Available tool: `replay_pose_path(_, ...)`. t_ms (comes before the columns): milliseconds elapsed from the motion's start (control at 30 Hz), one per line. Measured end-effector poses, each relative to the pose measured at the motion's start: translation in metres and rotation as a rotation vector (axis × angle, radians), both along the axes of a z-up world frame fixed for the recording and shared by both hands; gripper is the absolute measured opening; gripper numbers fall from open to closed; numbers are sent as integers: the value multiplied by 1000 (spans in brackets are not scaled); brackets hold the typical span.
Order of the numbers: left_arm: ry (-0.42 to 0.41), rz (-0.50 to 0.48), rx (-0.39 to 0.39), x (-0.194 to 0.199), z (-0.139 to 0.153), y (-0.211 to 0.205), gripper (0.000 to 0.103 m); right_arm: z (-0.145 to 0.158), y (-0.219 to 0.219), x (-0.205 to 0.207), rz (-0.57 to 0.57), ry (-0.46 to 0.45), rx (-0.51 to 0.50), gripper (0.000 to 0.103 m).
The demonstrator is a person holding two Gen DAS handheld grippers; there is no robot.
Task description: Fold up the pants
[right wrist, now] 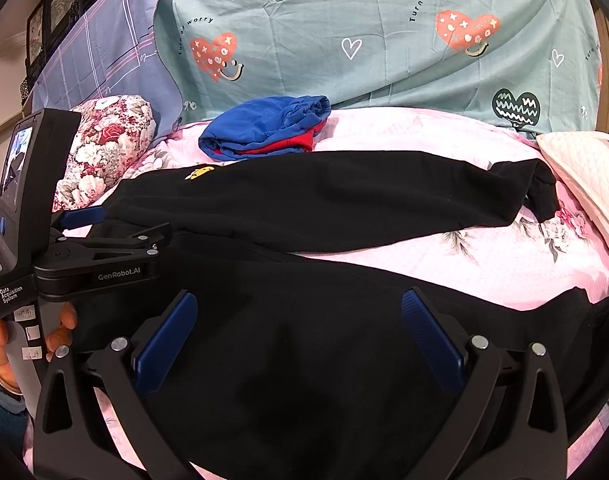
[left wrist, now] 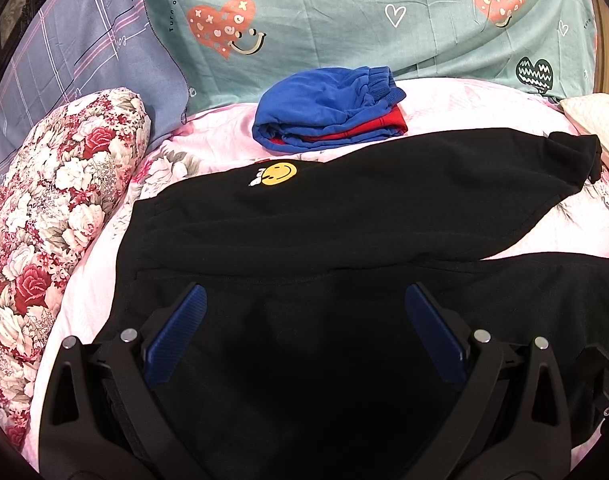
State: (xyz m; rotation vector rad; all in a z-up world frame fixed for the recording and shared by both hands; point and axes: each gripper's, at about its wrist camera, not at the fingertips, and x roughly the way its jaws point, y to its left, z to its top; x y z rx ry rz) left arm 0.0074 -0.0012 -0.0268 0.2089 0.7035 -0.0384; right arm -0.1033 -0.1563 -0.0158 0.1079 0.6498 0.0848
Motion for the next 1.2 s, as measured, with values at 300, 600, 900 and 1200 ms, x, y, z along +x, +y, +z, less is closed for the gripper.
replay_pose_path(300,2,-1,2,0,-1,0,101,0,1,0,0,-1,0,102)
replay_pose_path(600,6,-3,5,-1,-2,0,101,0,1,0,0,0,-1,102)
replay_pose_path(900,23,13,1,1,2,3,101,0,1,1,-1,0,-2,102)
replay_pose_path(1200,124,134,-247,-25,36,119,101,1,8,-5,23,-6,7,102)
